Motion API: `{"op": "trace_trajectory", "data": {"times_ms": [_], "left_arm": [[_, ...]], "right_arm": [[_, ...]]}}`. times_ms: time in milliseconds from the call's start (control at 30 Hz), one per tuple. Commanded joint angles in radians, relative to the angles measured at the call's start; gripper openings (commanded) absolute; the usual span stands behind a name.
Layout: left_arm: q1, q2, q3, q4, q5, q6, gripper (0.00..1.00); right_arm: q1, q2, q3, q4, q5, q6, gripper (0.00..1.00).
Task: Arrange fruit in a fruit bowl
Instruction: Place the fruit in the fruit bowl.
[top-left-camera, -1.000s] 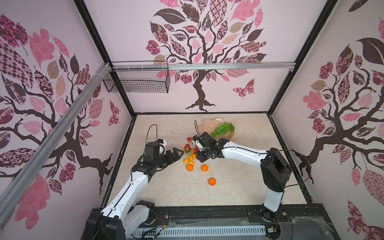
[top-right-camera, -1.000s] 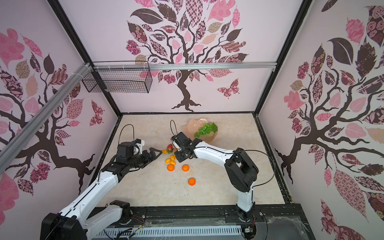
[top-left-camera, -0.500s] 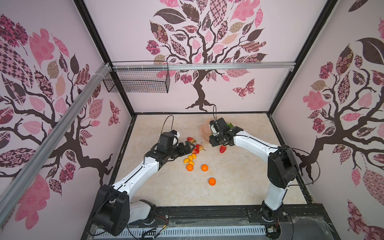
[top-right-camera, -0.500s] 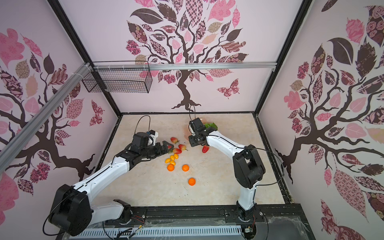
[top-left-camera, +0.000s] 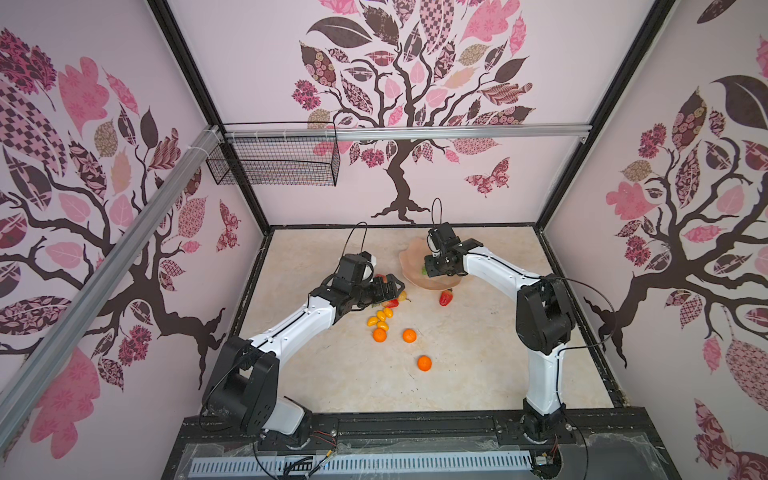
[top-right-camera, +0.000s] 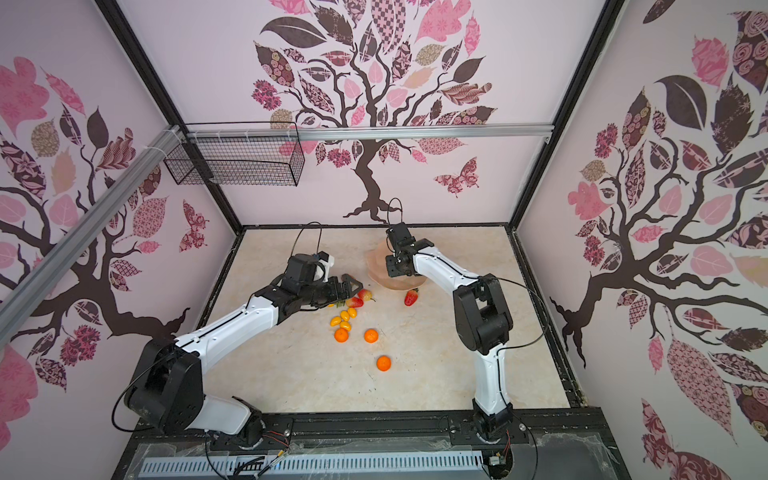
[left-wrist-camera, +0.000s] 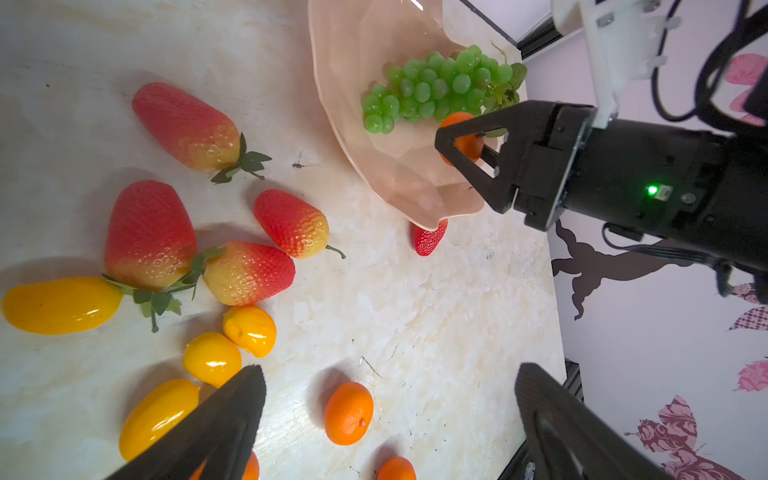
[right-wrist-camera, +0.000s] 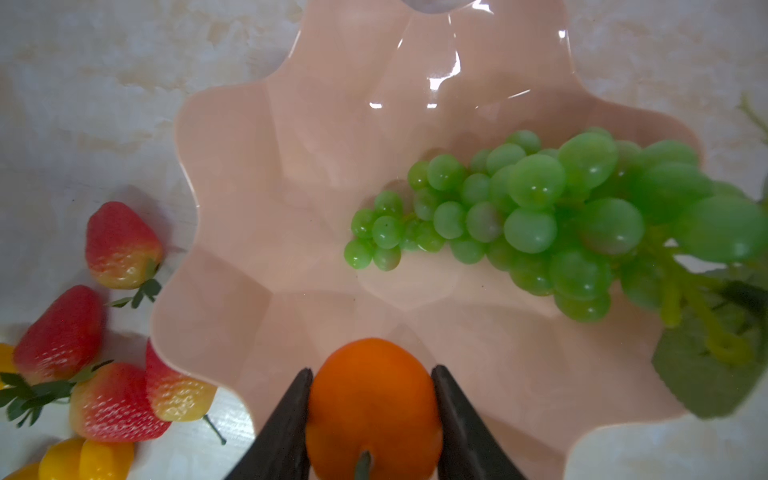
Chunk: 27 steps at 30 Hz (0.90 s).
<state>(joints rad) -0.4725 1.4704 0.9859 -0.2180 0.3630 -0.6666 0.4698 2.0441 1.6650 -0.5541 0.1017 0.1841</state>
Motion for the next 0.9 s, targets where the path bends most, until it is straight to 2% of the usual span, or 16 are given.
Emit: {"op": "trace_trajectory", "data": {"times_ms": [0, 200, 867], "left_arm": [[-0.006, 0.013, 0.048, 0.014, -0.024, 0.02, 0.98], [-0.012, 0.019, 0.038, 0.015, -0.091, 0.003, 0.98], [-0.014, 0.055, 0.048, 0.006, -0.044, -0.013, 0.98]], "right_arm": [[-0.003, 0.074, 0.05, -0.038, 0.019, 0.012, 0.45], [-0.01, 0.143, 0.096, -0.051, 0.025, 0.011, 0.45], [-0.027, 0.261, 0.147, -0.069, 0.044, 0.006, 0.49]]}}
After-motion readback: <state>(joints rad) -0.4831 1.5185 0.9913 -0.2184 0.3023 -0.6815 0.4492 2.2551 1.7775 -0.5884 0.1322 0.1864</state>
